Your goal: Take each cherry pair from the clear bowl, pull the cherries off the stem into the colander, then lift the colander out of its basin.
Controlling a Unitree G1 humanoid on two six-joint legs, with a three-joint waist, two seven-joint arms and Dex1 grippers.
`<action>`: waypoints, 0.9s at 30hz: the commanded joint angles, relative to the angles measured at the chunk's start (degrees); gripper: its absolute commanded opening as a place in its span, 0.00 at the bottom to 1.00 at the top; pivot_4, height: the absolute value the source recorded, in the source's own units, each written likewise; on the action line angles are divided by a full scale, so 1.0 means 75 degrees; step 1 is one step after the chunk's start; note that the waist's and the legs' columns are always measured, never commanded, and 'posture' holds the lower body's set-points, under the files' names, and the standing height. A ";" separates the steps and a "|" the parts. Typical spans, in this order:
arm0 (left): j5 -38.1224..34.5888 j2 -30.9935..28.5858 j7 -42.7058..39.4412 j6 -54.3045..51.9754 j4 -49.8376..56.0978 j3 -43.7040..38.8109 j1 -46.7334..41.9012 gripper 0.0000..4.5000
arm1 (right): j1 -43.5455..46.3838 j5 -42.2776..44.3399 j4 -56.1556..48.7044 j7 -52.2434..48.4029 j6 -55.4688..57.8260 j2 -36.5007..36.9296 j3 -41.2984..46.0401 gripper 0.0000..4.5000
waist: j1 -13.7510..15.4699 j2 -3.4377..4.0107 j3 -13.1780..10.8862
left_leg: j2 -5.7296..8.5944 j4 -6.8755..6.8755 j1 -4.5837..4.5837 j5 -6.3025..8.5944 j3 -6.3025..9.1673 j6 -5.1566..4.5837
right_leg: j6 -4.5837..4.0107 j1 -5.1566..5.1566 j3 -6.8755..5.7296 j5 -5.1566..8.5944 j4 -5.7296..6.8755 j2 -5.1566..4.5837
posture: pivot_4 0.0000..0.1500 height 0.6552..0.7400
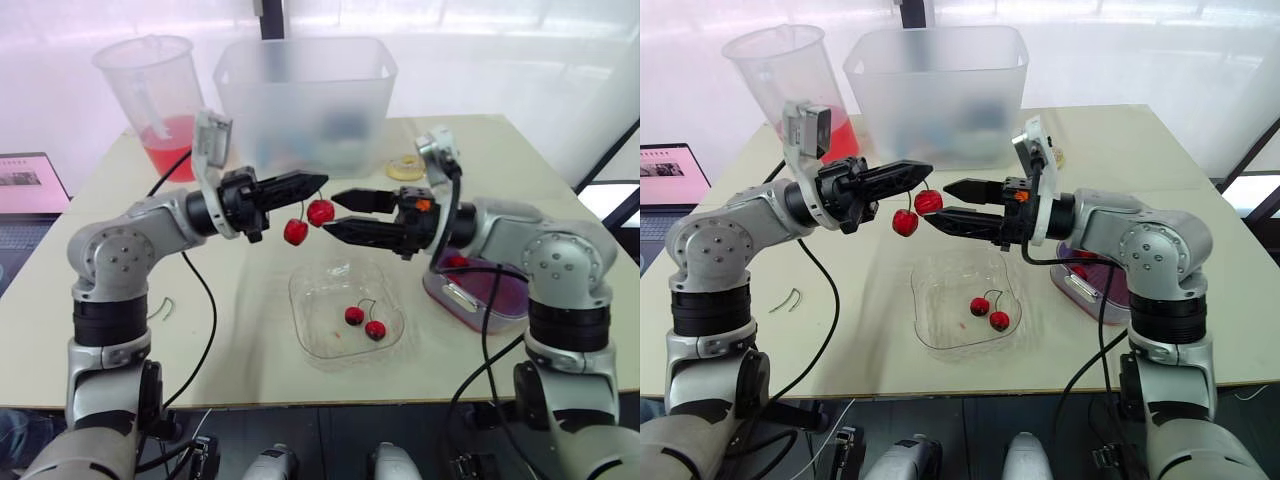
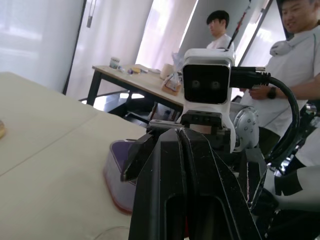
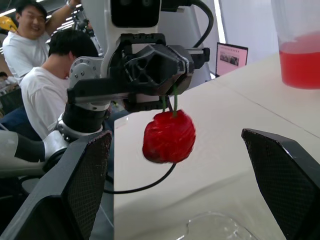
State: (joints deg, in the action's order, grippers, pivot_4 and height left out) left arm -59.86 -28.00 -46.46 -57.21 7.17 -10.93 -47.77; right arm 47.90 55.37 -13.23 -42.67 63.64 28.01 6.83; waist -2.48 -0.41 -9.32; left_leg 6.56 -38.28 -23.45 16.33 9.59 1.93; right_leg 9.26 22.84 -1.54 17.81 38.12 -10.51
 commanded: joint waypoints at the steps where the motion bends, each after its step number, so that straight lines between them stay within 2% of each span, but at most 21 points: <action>1: -0.0180 -0.0033 0.0039 0.0034 0.0267 -0.0065 -0.0099 0.00 | 0.0078 0.0184 -0.0203 0.0049 -0.0080 -0.0104 -0.0052 0.87 | -0.0003 0.0000 0.0000 | 0.0000 0.0000 0.0000 0.0000 0.0000 0.0000 | 0.0000 0.0000 0.0000 0.0000 0.0000 0.0000 | 1.00 1.00; 3: -0.0205 -0.0027 0.0062 0.0028 0.0276 -0.0048 -0.0107 0.00 | 0.0062 0.0167 -0.0180 0.0091 -0.0124 -0.0210 -0.0122 0.70 | -0.0007 0.0000 0.0000 | 0.0000 0.0000 0.0000 0.0000 0.0000 0.0000 | 0.0000 0.0001 0.0000 0.0000 0.0000 0.0001 | 1.00 1.00; 5: -0.0220 -0.0009 0.0082 0.0029 0.0296 -0.0016 -0.0114 0.00 | 0.0046 0.0125 -0.0170 0.0128 -0.0172 -0.0299 -0.0186 0.46 | -0.0009 0.0000 0.0000 | -0.0001 0.0000 0.0000 0.0000 0.0001 0.0000 | 0.0000 0.0001 0.0000 0.0000 0.0000 0.0001 | 1.00 1.00; 6: -0.0217 -0.0003 0.0083 0.0034 0.0297 0.0000 -0.0117 0.00 | 0.0039 0.0102 -0.0172 0.0131 -0.0193 -0.0325 -0.0215 0.38 | -0.0009 0.0000 0.0000 | -0.0001 0.0000 0.0000 0.0000 0.0000 0.0000 | 0.0000 0.0001 0.0000 0.0000 0.0000 0.0001 | 1.00 1.00; 14: -0.0205 -0.0018 0.0081 0.0045 0.0233 0.0097 -0.0196 0.00 | 0.0069 0.0202 -0.0132 0.0249 -0.0138 -0.0410 -0.0172 0.38 | -0.0011 0.0000 0.0000 | 0.0000 0.0001 0.0000 0.0000 0.0001 0.0000 | 0.0000 0.0001 0.0000 0.0000 0.0000 0.0001 | 1.00 1.00; 17: -0.0164 -0.0045 0.0044 0.0066 0.0224 0.0116 -0.0186 0.00 | 0.0105 0.0263 -0.0099 0.0317 -0.0129 -0.0432 -0.0103 0.21 | -0.0007 0.0000 0.0000 | 0.0000 0.0001 0.0000 0.0000 0.0001 0.0000 | 0.0000 0.0001 0.0000 0.0000 0.0000 0.0001 | 1.00 1.00; 19: -0.0125 -0.0074 0.0011 0.0076 0.0219 0.0136 -0.0168 0.00 | 0.0123 0.0276 -0.0109 0.0333 -0.0128 -0.0409 -0.0103 0.06 | -0.0007 0.0000 0.0000 | 0.0000 0.0000 0.0000 0.0000 0.0001 0.0000 | 0.0000 0.0001 0.0000 0.0000 0.0000 0.0001 | 1.00 1.00; 27: 0.0074 -0.0056 -0.0001 0.0256 0.0024 0.0156 -0.0380 0.00 | -0.0112 0.0410 -0.0247 0.0213 0.0220 0.0011 -0.0230 0.06 | 0.0003 0.0000 0.0000 | 0.0000 0.0000 0.0000 0.0000 0.0002 0.0000 | 0.0000 0.0000 0.0000 0.0000 0.0000 0.0001 | 1.00 1.00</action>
State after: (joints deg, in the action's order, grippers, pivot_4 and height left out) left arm -59.45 -28.06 -46.14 -56.97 6.80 -9.25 -48.23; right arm 47.50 56.77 -13.38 -40.32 64.20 27.17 4.75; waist -2.46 -0.41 -9.32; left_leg 6.57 -38.28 -23.45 16.33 9.60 1.93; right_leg 9.26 22.84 -1.55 17.81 38.12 -10.50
